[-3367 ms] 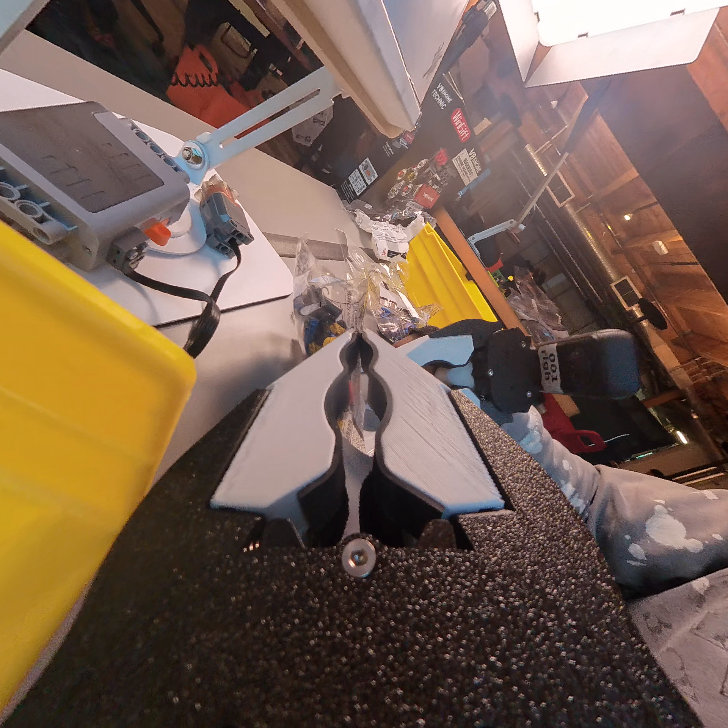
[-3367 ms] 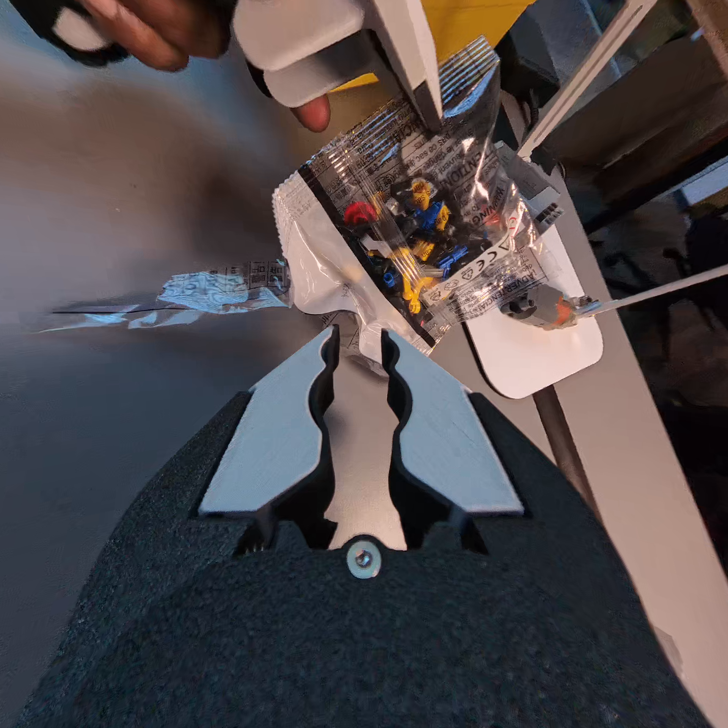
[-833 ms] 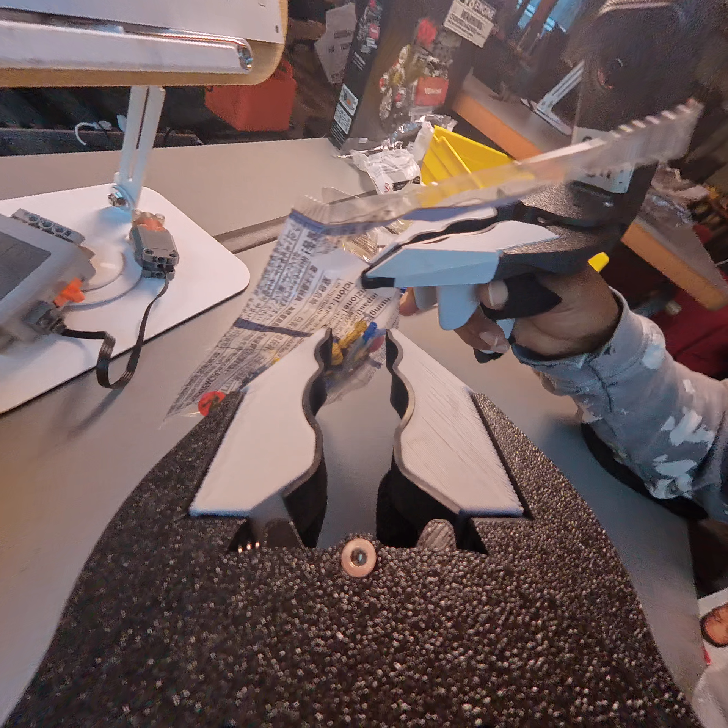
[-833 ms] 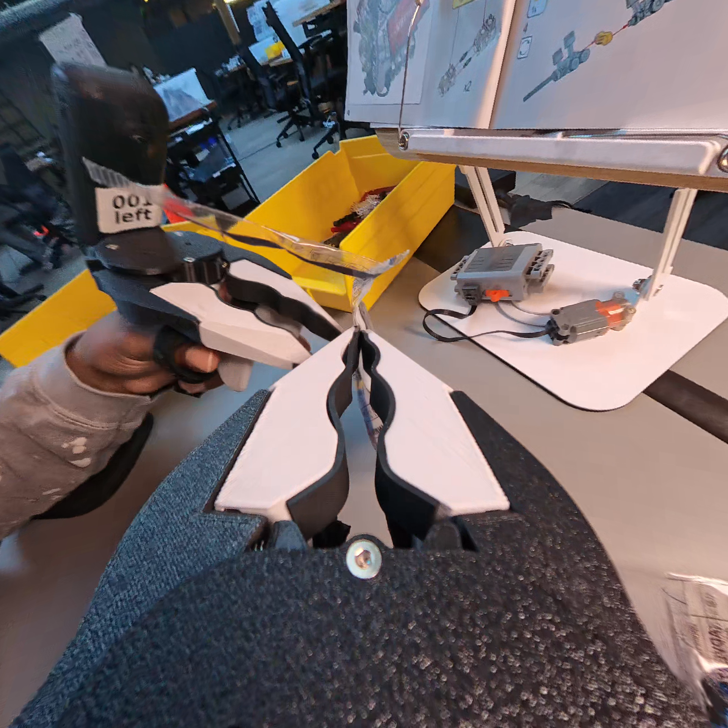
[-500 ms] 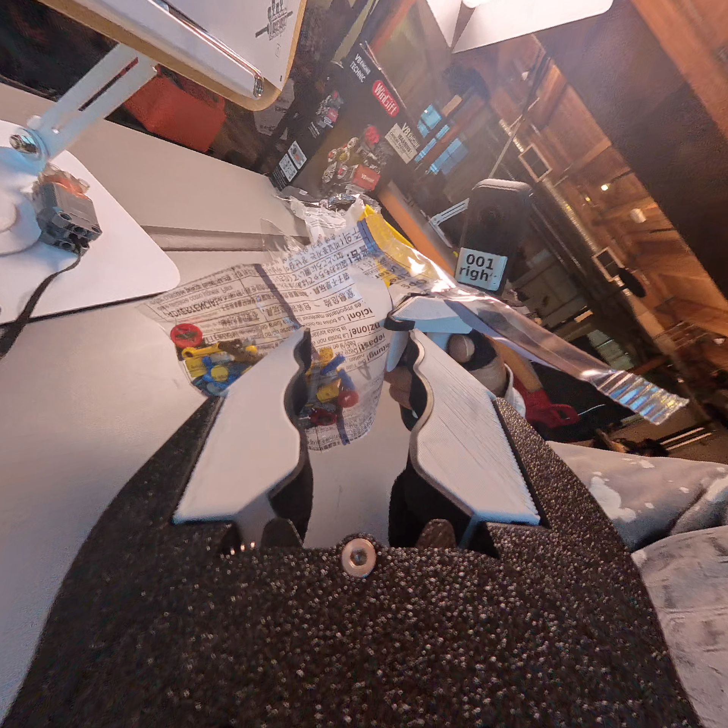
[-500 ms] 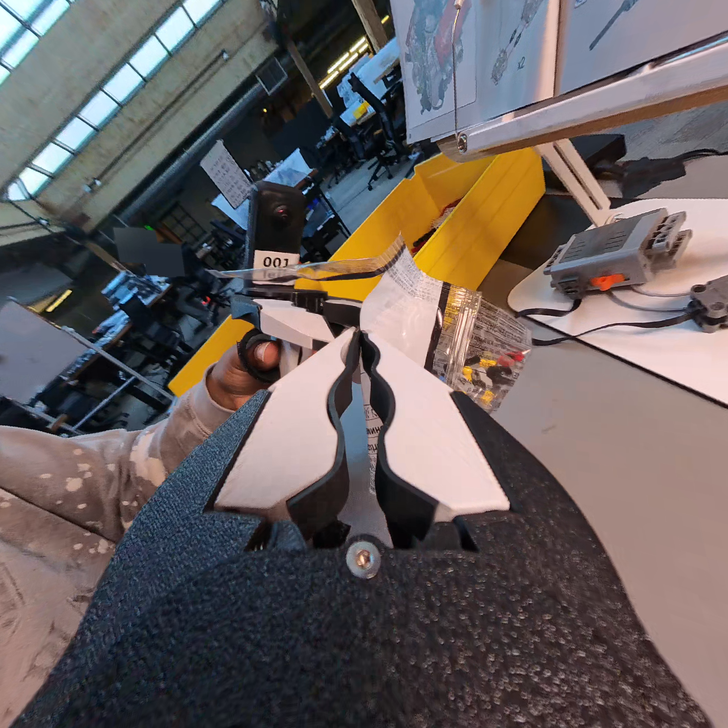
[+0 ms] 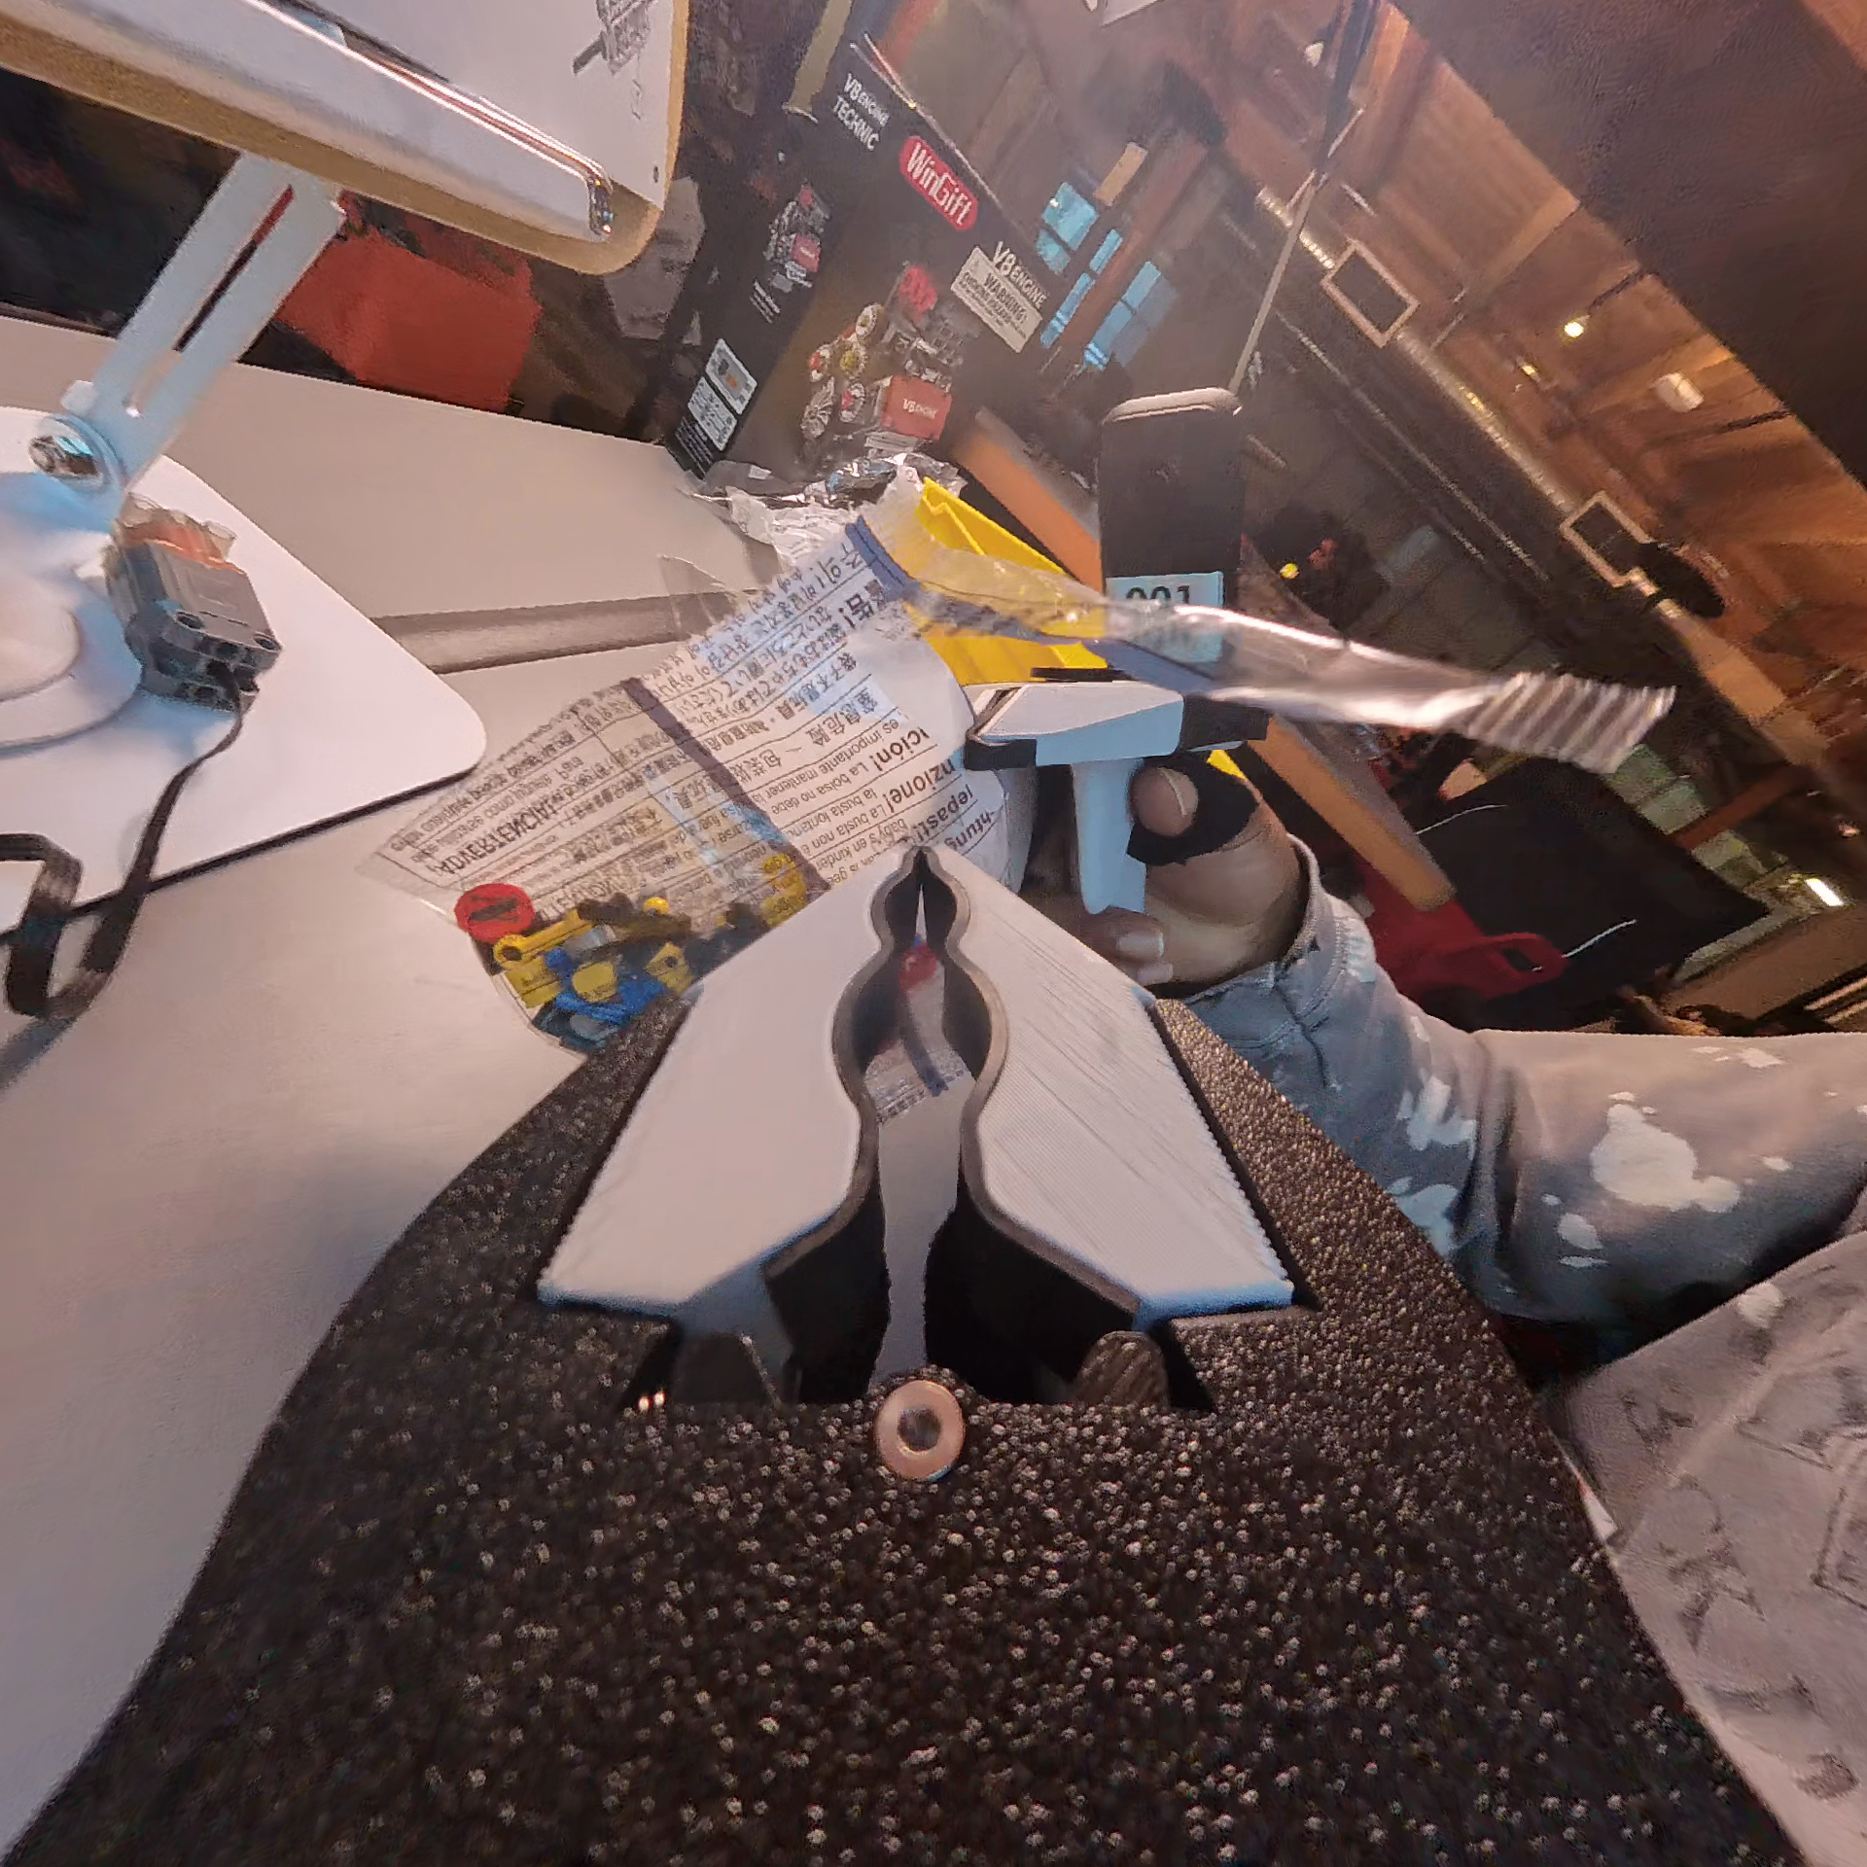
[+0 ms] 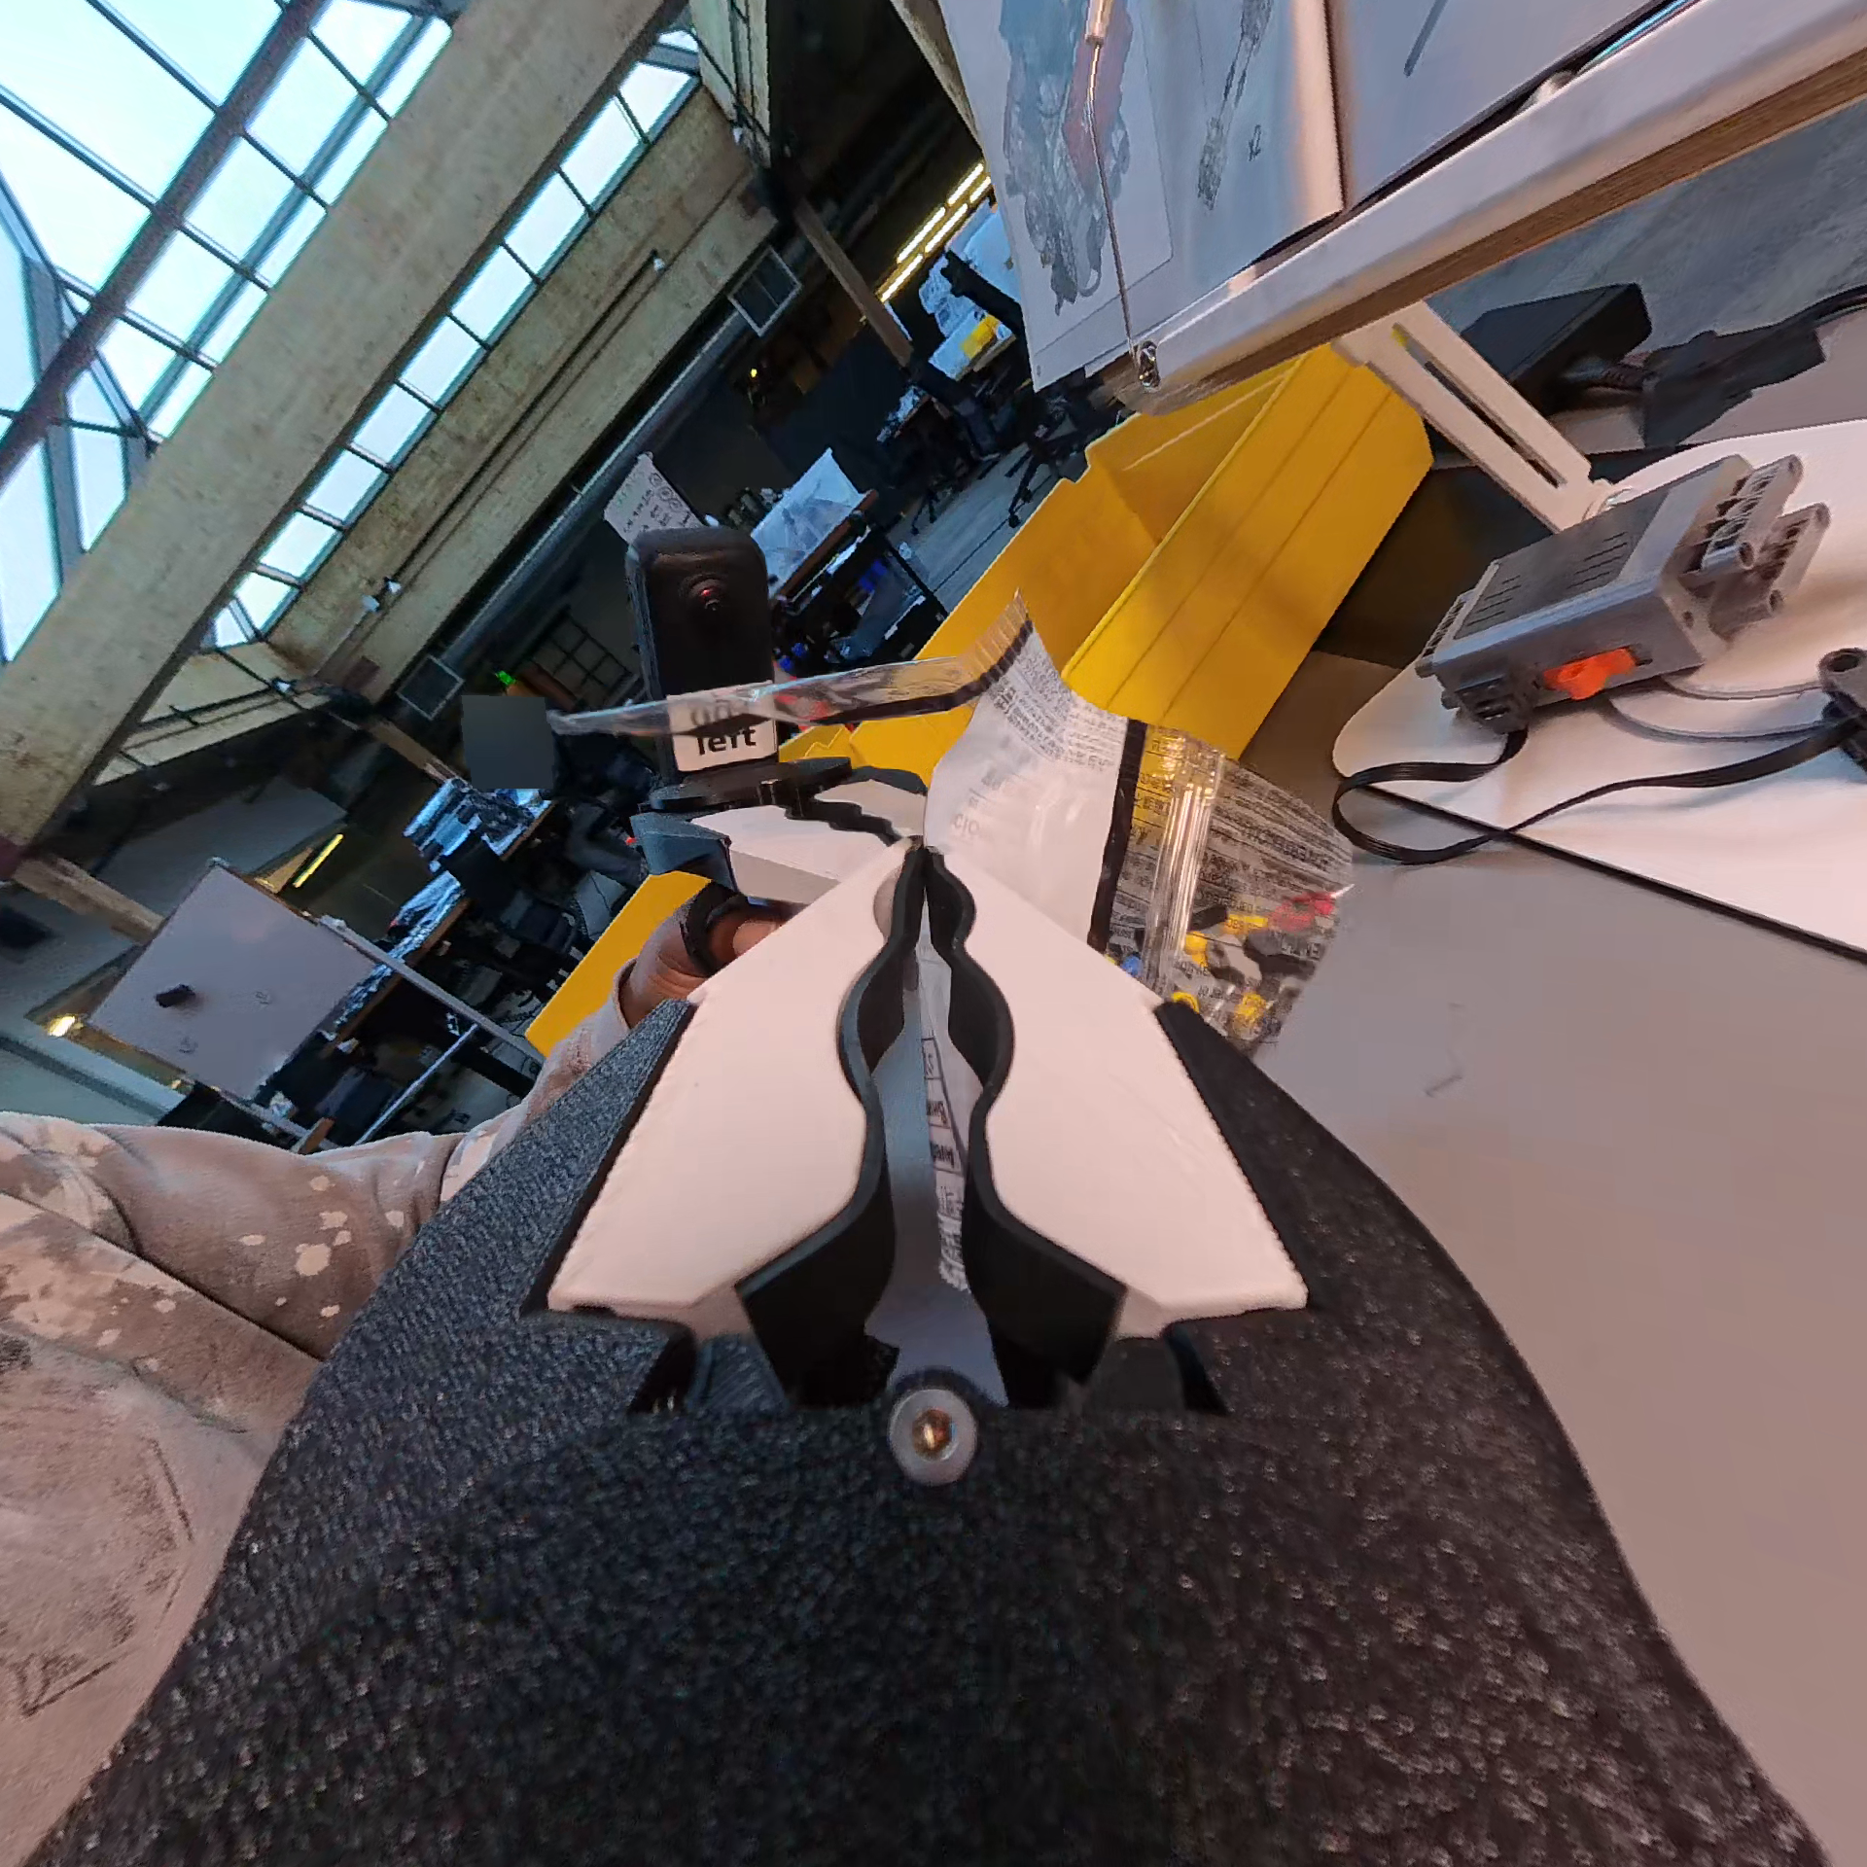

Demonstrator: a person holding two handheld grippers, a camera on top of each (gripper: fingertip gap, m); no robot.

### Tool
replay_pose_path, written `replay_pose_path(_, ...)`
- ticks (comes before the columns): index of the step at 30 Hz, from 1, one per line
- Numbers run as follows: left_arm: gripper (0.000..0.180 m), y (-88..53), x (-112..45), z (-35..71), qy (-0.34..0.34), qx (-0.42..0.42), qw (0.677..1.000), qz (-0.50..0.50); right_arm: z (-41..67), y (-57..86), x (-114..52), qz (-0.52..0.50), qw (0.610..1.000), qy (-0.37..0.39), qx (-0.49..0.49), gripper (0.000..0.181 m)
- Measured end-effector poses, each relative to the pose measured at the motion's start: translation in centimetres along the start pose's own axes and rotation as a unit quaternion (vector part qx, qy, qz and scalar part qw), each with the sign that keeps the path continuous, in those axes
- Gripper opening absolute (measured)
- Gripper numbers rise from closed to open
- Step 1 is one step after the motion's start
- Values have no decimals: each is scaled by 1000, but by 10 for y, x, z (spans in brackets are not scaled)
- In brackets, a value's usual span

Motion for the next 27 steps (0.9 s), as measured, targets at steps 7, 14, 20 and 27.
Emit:
replay_pose_path(7,23,9,-10,-8,-18,-31,999,-21,-11,-8,-9,28,999,-20,-12,0)
replay_pose_path(14,0,16,-1,0,7,-64,996,-55,2,-6,6,23,1000,-9,1,0)
replay_pose_path(20,0,0,13,8,33,-54,998,-28,9,12,20,-17,1000,-13,20,0)
replay_pose_path(27,0,-26,17,-11,-77,-142,984,74,-7,44,25,-184,959,-116,183,0)
Point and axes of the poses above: each gripper's, where its closed fingertips meet, x back along the fingers, z out of its top, y = z × x across the jaws, the point moved 2 cm from there along x, back along the fingers, and after that the axes turned 11 degrees about -x, right-handed, at the moved point
